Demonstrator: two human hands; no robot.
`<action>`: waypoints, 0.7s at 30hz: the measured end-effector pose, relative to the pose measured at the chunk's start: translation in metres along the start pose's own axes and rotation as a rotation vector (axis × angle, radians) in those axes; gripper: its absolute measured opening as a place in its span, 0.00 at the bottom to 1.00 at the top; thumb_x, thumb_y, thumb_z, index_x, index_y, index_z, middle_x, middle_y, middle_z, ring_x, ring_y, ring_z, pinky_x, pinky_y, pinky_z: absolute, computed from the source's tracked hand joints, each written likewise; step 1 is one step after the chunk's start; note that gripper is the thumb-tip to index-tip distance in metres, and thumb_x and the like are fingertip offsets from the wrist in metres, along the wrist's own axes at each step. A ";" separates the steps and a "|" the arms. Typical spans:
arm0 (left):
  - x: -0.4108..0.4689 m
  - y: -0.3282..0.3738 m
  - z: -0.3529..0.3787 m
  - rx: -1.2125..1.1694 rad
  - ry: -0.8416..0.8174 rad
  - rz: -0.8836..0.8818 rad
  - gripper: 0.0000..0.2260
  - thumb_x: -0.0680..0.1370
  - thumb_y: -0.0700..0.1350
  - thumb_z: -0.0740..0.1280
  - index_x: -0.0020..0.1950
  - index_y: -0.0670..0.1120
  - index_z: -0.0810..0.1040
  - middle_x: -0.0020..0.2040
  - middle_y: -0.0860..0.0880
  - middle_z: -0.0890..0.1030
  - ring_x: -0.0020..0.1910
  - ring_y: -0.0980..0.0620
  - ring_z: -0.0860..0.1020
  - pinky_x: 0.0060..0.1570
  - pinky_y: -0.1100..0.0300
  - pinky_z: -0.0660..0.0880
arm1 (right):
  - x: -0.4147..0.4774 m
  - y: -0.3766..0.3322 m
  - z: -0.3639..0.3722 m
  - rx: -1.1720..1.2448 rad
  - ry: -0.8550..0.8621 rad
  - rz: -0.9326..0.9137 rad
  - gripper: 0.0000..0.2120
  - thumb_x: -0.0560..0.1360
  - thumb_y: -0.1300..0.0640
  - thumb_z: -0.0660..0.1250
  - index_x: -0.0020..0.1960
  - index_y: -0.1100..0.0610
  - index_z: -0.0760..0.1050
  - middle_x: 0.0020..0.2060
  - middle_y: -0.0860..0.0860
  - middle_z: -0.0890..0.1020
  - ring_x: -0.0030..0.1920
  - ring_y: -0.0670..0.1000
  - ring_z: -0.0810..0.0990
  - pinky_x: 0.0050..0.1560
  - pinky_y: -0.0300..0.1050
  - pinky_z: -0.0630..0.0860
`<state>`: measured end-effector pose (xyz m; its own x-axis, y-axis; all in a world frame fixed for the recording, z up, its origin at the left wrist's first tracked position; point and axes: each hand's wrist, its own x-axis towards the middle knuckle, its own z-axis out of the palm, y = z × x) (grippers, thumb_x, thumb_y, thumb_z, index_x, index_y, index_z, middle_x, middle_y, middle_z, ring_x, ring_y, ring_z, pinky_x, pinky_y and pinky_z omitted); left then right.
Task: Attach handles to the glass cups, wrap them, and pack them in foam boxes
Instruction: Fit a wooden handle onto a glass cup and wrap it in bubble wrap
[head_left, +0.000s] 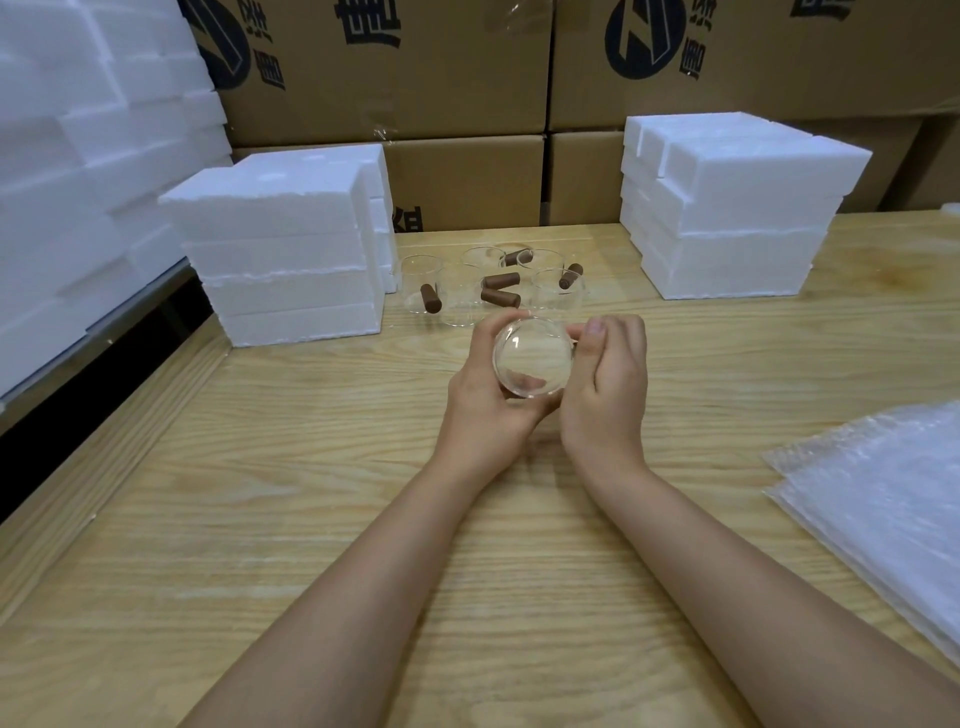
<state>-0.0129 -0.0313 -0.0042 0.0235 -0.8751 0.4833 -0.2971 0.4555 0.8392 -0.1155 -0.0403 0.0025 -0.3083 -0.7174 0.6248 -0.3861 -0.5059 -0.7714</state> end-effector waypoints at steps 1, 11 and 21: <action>0.000 0.000 0.000 -0.023 0.005 -0.006 0.30 0.66 0.44 0.78 0.59 0.65 0.67 0.53 0.63 0.78 0.42 0.57 0.82 0.44 0.67 0.74 | 0.000 0.000 -0.001 0.002 0.001 -0.013 0.15 0.80 0.60 0.52 0.48 0.66 0.75 0.47 0.53 0.71 0.46 0.31 0.71 0.49 0.22 0.62; 0.001 0.001 -0.001 -0.139 0.013 -0.067 0.36 0.65 0.42 0.80 0.58 0.72 0.66 0.62 0.65 0.73 0.55 0.60 0.80 0.55 0.60 0.77 | 0.003 0.008 -0.001 0.185 -0.025 0.181 0.04 0.80 0.56 0.60 0.52 0.54 0.64 0.40 0.46 0.77 0.36 0.33 0.76 0.37 0.24 0.67; 0.011 0.002 -0.012 -0.820 -0.051 -0.525 0.38 0.72 0.62 0.66 0.75 0.44 0.60 0.58 0.35 0.80 0.45 0.45 0.83 0.46 0.55 0.81 | 0.000 0.007 -0.004 0.198 -0.075 -0.037 0.09 0.80 0.62 0.57 0.53 0.49 0.60 0.41 0.43 0.71 0.40 0.32 0.73 0.41 0.24 0.67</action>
<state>-0.0016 -0.0374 0.0061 -0.0839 -0.9965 0.0027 0.4963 -0.0395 0.8672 -0.1220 -0.0421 -0.0019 -0.2289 -0.7262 0.6483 -0.2151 -0.6118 -0.7612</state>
